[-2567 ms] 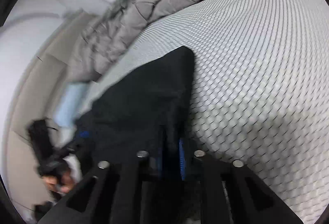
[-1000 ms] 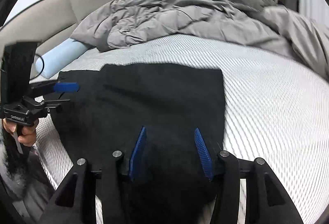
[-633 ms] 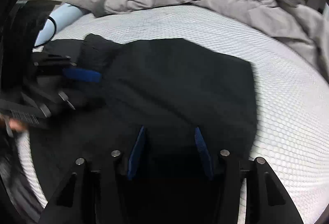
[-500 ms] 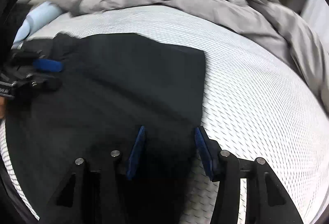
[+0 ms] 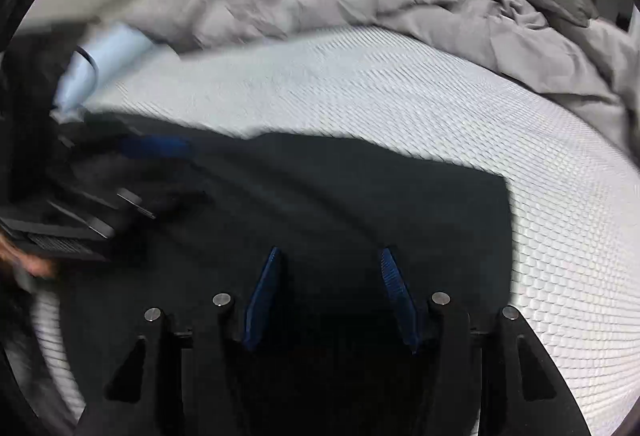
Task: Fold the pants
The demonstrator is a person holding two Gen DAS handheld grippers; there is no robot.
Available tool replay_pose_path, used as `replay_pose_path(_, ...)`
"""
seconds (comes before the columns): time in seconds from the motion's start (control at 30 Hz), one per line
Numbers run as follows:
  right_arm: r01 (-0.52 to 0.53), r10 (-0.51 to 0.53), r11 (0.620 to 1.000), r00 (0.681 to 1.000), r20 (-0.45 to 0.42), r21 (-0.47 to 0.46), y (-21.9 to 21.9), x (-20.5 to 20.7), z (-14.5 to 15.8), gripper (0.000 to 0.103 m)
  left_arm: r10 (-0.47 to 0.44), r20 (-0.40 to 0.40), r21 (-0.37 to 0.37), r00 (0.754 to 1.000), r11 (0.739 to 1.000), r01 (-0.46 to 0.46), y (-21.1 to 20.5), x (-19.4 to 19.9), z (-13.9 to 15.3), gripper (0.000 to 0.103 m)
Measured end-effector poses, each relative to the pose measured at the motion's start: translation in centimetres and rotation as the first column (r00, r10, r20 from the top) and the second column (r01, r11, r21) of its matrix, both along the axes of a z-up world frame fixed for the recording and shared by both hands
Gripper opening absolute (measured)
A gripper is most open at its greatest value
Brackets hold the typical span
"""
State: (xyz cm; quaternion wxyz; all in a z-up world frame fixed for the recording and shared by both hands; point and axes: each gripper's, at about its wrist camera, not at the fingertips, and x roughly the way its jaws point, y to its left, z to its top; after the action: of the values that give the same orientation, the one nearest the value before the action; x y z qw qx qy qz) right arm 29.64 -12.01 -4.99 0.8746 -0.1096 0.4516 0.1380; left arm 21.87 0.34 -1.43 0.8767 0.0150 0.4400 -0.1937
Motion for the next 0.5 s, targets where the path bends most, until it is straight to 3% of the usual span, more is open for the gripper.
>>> replay_pose_path(0.03, 0.023, -0.023, 0.999, 1.000, 0.014, -0.049, -0.7, -0.1, -0.1, 0.053, 0.001, 0.005, 0.008, 1.000, 1.000, -0.001, 0.2, -0.3, 0.1, 0.055)
replay_pose_path(0.13, 0.087, -0.086, 0.995, 0.996, 0.017, -0.057, -3.3, -0.3, 0.4, 0.053, 0.038, 0.017, 0.069, 0.999, 0.997, -0.039, 0.7, -1.2, 0.6, 0.058)
replay_pose_path(0.23, 0.146, -0.146, 0.989, 0.989, 0.021, -0.036, -5.7, -1.0, 1.4, 0.053, 0.075, 0.021, 0.035, 0.997, 0.997, -0.076, 1.6, -2.0, 2.0, 0.058)
replay_pose_path(0.33, 0.134, -0.140, 0.988, 0.988, 0.068, 0.083, -5.9, -1.9, 3.9, 0.053, 0.082, 0.092, -0.060, 0.992, 0.995, -0.076, 2.2, -2.9, 4.6, 0.058)
replay_pose_path(0.4, 0.097, -0.107, 0.989, 0.990, 0.087, 0.110, -4.4, -1.6, 4.6, 0.053, 0.038, 0.055, -0.110, 0.998, 0.993, -0.032, 0.6, -1.7, 4.6, 0.058)
replay_pose_path(0.5, 0.057, -0.062, 0.993, 0.997, 0.045, 0.108, -1.7, 0.2, 3.0, 0.053, -0.001, -0.012, -0.050, 1.000, 0.999, 0.001, -2.0, 0.0, 2.7, 0.058)
